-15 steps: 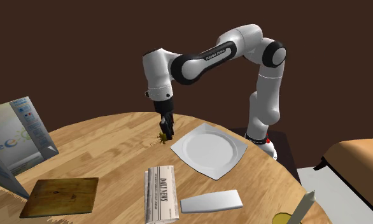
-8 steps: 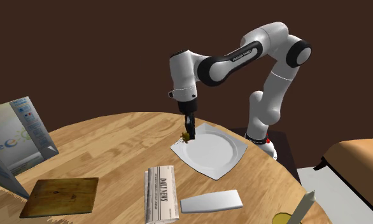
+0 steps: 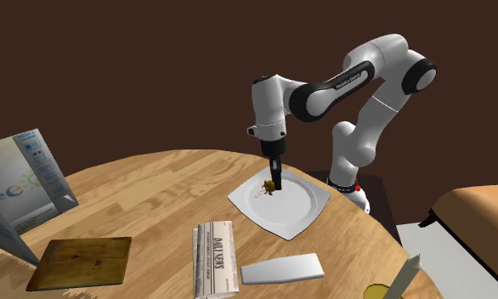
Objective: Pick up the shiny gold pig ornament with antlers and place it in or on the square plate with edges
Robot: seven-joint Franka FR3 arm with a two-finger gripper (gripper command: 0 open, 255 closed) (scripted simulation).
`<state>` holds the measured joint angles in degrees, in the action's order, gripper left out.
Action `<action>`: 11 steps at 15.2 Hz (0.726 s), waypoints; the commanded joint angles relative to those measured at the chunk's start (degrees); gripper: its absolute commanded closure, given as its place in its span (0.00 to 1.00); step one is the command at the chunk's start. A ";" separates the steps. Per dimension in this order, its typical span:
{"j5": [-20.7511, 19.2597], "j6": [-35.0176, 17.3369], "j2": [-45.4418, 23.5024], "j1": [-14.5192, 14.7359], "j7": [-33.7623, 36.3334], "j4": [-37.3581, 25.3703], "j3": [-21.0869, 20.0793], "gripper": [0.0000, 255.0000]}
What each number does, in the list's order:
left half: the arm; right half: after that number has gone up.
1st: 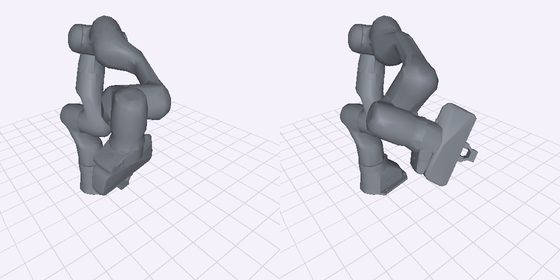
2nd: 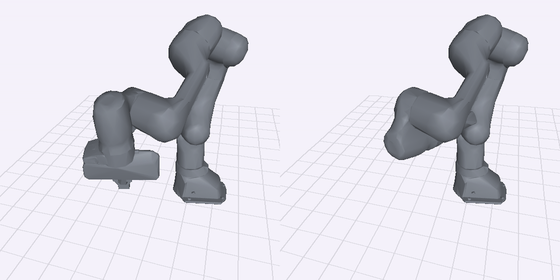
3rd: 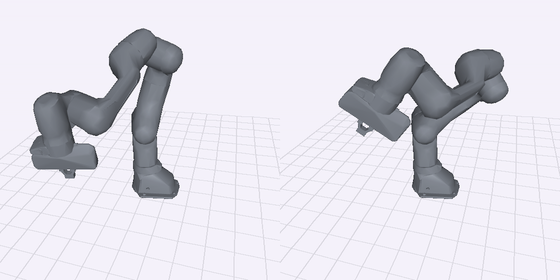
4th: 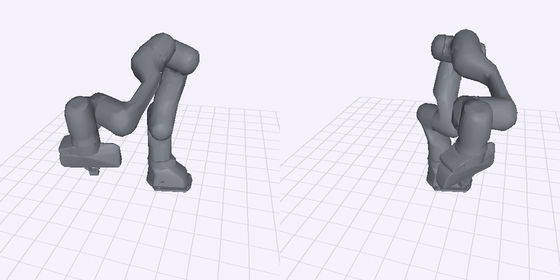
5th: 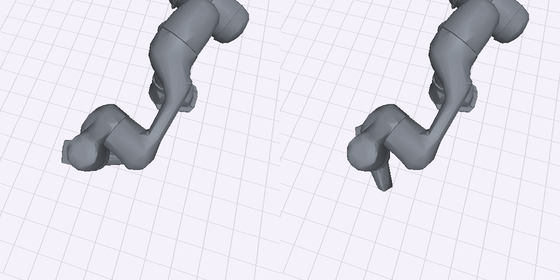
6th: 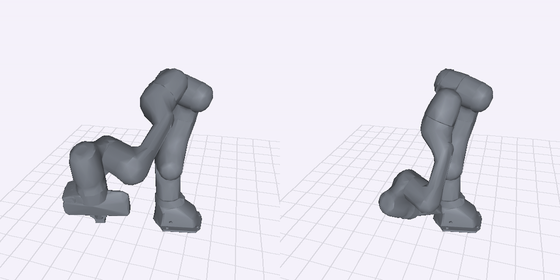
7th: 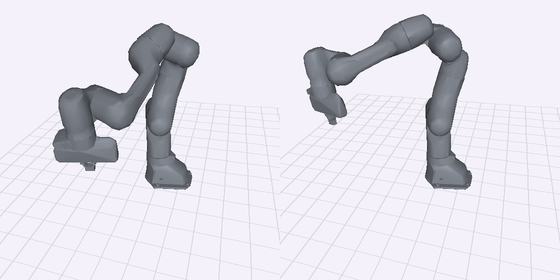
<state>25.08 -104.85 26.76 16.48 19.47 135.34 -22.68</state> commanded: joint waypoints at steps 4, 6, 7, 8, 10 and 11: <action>0.56 -3.84 -0.88 0.11 -0.97 3.06 -0.65 1.00; 0.74 -4.98 -1.22 0.15 -1.21 3.88 -0.88 1.00; 0.74 -4.98 -1.23 0.15 -1.21 3.87 -0.88 1.00; 0.74 -4.98 -1.23 0.15 -1.21 3.87 -0.88 1.00; 0.74 -4.98 -1.23 0.15 -1.21 3.87 -0.88 1.00; 0.74 -4.98 -1.23 0.15 -1.21 3.87 -0.88 1.00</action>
<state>25.82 -109.81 25.53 16.63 18.26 139.20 -23.55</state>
